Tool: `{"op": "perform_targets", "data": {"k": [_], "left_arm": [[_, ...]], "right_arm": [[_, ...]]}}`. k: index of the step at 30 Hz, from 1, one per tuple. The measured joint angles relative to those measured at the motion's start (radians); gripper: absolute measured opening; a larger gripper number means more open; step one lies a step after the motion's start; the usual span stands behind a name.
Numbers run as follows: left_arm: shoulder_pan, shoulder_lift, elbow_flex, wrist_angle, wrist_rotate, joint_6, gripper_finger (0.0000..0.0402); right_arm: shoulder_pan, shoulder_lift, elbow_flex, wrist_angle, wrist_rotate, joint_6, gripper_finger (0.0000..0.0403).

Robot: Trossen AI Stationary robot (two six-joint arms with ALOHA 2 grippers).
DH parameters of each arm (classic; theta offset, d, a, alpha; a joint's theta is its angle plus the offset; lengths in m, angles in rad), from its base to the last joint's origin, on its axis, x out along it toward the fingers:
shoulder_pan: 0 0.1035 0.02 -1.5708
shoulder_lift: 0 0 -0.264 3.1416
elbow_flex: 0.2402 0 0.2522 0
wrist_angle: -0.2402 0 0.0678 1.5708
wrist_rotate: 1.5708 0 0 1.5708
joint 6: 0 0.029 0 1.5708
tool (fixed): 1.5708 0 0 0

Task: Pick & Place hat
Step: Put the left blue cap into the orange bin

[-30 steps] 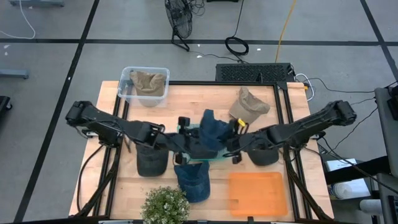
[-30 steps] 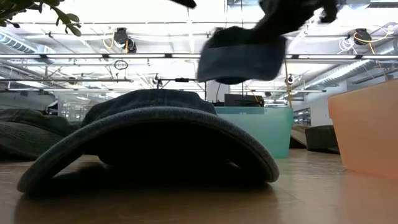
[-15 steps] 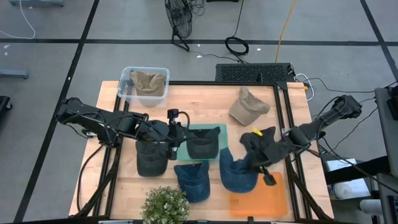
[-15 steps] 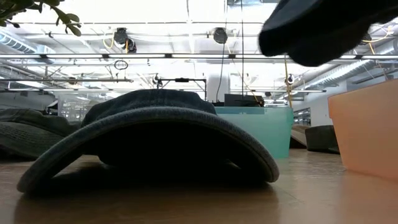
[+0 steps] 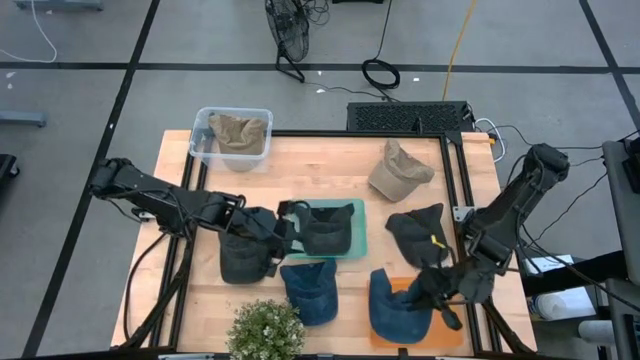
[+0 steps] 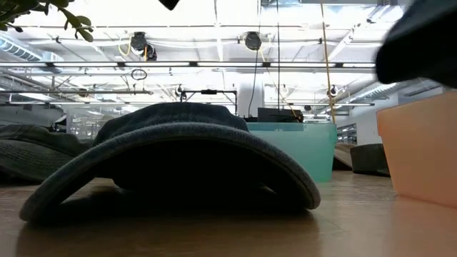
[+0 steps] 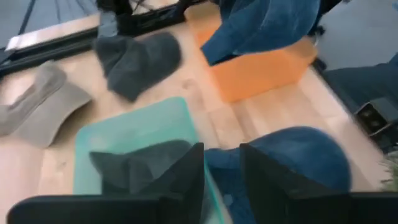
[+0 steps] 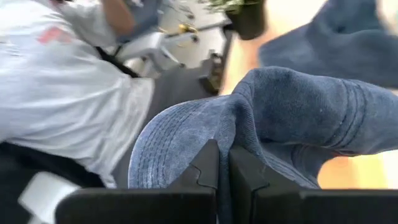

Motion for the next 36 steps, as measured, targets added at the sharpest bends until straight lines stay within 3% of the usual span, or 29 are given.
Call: {"op": "perform_targets", "data": {"k": [9, 18, 36], "left_arm": [[-0.005, -0.005, -0.005, 0.036, 0.011, 0.025, 0.0113], [0.005, -0.007, -0.004, 0.038, 0.011, 0.019, 0.0113], [0.029, -0.007, -0.004, 0.037, 0.011, -0.008, 0.0113]], "right_arm": [[0.125, 0.000, -0.214, 0.265, 0.124, 0.134, 0.0004], [0.160, 0.000, -0.332, 0.335, 0.123, 0.300, 0.0008], [0.168, -0.042, -0.342, 0.345, 0.092, 0.415, 0.0146]]}}
